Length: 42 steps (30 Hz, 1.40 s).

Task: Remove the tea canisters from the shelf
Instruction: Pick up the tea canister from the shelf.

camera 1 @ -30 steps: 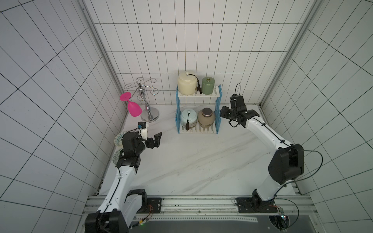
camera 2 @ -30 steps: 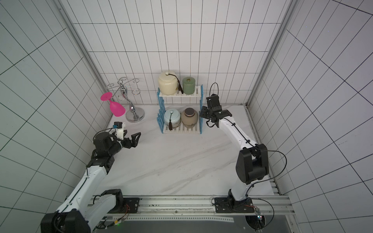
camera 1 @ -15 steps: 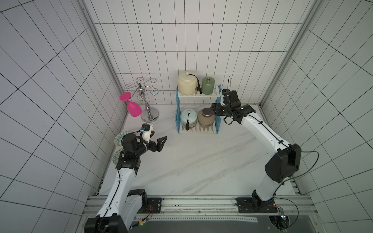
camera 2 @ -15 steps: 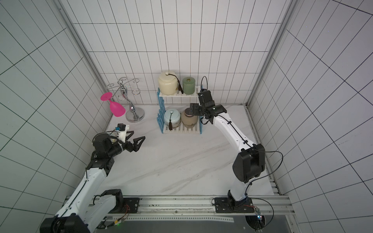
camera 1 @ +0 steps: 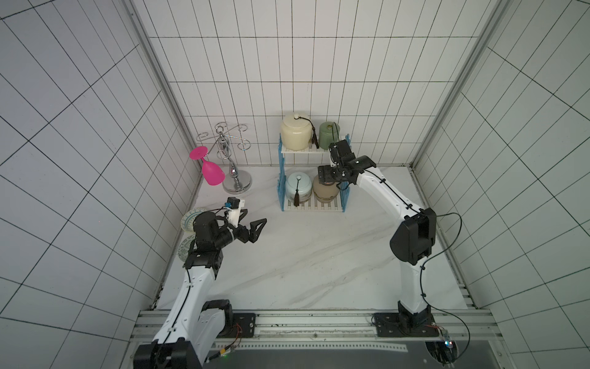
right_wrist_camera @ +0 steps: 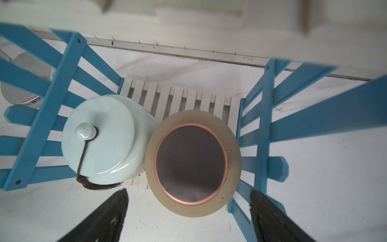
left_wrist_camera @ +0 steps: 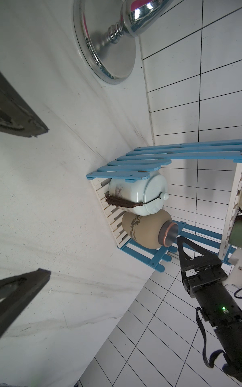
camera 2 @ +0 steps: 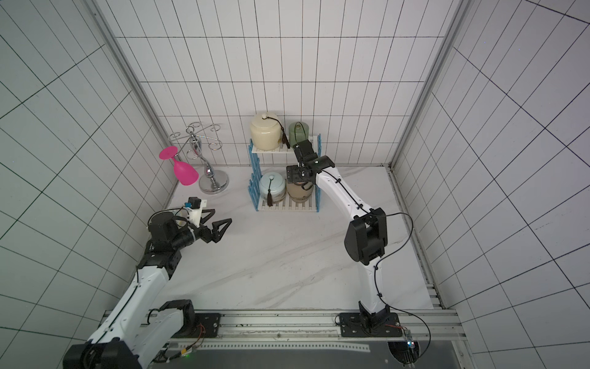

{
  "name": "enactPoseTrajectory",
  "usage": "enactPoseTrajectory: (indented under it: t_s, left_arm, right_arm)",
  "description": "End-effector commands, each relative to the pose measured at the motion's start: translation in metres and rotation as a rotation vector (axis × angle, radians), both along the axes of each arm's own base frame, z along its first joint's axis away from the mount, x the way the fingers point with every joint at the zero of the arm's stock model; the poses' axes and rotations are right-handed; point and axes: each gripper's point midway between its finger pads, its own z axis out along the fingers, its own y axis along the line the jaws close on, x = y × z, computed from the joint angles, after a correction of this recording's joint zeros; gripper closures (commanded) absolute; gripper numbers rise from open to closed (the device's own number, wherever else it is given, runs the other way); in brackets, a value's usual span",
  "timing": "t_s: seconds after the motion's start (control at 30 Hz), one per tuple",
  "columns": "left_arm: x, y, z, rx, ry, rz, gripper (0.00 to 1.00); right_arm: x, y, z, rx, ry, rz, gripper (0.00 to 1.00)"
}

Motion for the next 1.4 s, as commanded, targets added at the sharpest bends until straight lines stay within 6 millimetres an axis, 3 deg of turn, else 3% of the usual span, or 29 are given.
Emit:
enactPoseTrajectory:
  t_s: [0.0, 0.5, 0.67, 0.8, 0.9, 1.1, 1.37]
  left_arm:
    - [-0.004, -0.003, -0.003, -0.003, -0.002, -0.019, 0.01]
    - [-0.003, -0.002, -0.005, -0.004, 0.004, -0.014, 0.01]
    - [-0.003, -0.002, -0.005, -0.004, 0.006, -0.013, 0.01]
    - [-0.004, -0.002, -0.005, -0.007, 0.008, -0.015, 0.01]
    - [-0.004, -0.002, -0.004, -0.008, 0.005, -0.016, 0.01]
    - [-0.004, -0.003, -0.004, -0.009, 0.008, -0.018, 0.01]
    - [-0.004, -0.004, -0.004, -0.008, 0.008, -0.021, 0.01]
  right_arm:
    - [0.003, 0.002, 0.002, -0.038, 0.011, 0.0, 0.06]
    - [0.018, 0.007, -0.024, -0.037, 0.064, -0.034, 0.01]
    - [0.012, 0.01, -0.009, 0.034, -0.004, -0.045, 0.01]
    - [0.008, 0.017, 0.017, 0.13, -0.154, -0.037, 0.01]
    - [0.008, 0.015, 0.02, 0.127, -0.193, -0.049, 0.0]
    - [0.011, 0.018, 0.011, 0.112, -0.207, -0.044, 0.01]
    - [0.017, 0.007, -0.012, 0.052, -0.21, -0.1, 0.01]
